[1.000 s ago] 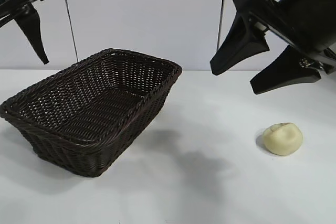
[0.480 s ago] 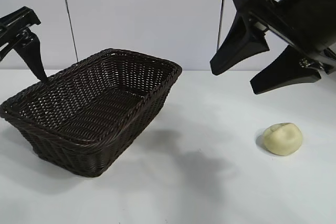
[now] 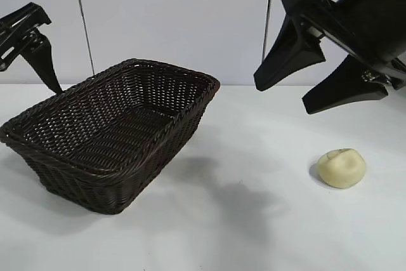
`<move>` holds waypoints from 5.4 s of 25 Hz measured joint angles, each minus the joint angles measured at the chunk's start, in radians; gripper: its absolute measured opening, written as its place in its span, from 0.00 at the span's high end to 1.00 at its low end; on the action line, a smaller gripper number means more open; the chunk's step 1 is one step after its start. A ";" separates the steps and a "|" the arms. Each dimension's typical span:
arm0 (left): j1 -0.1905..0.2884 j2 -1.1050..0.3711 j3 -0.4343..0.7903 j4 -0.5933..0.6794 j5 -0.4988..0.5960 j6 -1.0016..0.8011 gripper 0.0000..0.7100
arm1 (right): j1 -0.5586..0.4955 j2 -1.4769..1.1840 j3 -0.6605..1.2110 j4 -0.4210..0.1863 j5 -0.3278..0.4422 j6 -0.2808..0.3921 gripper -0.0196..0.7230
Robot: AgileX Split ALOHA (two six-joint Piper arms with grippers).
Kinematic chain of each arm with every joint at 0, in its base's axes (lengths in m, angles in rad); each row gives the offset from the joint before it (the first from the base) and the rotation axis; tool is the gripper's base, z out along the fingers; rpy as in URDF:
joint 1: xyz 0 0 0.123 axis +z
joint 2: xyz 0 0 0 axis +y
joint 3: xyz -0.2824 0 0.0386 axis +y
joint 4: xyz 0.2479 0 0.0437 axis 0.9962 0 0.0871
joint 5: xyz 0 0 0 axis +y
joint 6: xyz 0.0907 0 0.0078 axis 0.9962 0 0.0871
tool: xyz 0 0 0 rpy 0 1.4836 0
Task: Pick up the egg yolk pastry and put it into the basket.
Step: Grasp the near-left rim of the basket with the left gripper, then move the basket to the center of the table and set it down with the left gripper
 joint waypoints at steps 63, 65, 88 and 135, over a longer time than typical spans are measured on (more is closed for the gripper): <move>0.142 0.269 -0.347 -0.233 0.271 0.917 0.86 | 0.000 0.000 0.000 0.000 0.000 0.000 0.25; 0.142 0.269 -0.347 -0.249 0.284 0.979 0.86 | 0.000 0.000 0.000 0.000 0.000 0.000 0.25; 0.142 0.269 -0.347 -0.305 0.348 1.167 0.86 | 0.000 0.000 0.000 0.000 0.000 0.000 0.25; 0.126 0.479 -0.433 -0.321 0.305 1.208 0.17 | 0.000 0.002 0.000 0.000 -0.015 0.000 0.24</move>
